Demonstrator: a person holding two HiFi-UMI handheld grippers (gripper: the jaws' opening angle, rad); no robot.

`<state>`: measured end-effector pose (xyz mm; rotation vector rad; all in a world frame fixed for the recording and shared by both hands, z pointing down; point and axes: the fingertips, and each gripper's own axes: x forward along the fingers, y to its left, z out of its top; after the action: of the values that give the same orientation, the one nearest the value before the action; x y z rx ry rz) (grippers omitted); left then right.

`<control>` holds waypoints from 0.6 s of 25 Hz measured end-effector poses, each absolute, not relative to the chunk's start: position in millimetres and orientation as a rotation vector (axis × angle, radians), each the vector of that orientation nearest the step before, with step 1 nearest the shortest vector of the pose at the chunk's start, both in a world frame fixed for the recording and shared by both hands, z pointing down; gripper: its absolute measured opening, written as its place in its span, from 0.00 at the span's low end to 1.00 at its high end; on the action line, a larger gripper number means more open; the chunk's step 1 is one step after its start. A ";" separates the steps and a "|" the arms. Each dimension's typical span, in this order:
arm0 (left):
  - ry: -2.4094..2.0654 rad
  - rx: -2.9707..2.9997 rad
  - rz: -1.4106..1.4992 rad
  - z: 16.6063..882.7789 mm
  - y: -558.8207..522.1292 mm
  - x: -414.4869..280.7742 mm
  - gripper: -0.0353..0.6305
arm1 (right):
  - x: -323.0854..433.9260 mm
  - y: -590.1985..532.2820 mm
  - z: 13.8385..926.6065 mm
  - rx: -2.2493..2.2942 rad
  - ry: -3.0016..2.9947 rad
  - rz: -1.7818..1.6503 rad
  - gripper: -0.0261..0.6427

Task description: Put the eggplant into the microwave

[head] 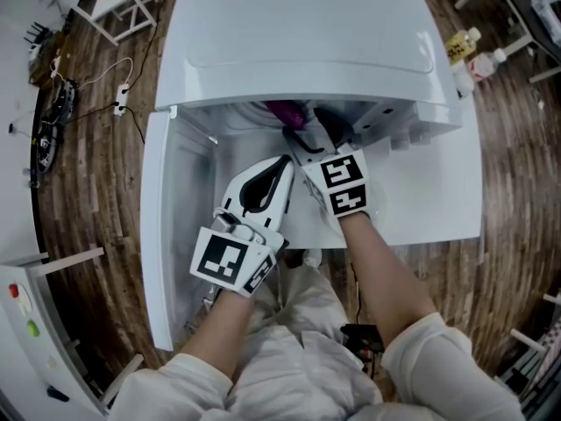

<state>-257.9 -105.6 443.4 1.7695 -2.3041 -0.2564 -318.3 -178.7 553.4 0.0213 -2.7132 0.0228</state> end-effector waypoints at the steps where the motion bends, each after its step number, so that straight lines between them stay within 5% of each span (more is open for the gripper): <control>1: -2.304 1.771 -0.253 443.1 -105.6 -256.2 0.06 | -315.8 -177.8 552.2 0.016 -2.713 0.030 0.45; 15: -2.281 1.782 -0.281 434.2 -111.1 -228.3 0.06 | -266.8 -176.1 515.9 -0.006 -2.766 0.085 0.45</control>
<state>-228.3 -111.1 434.2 1.7815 -2.2810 -0.2809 -266.8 -176.1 515.9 -0.0064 -2.7657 0.0848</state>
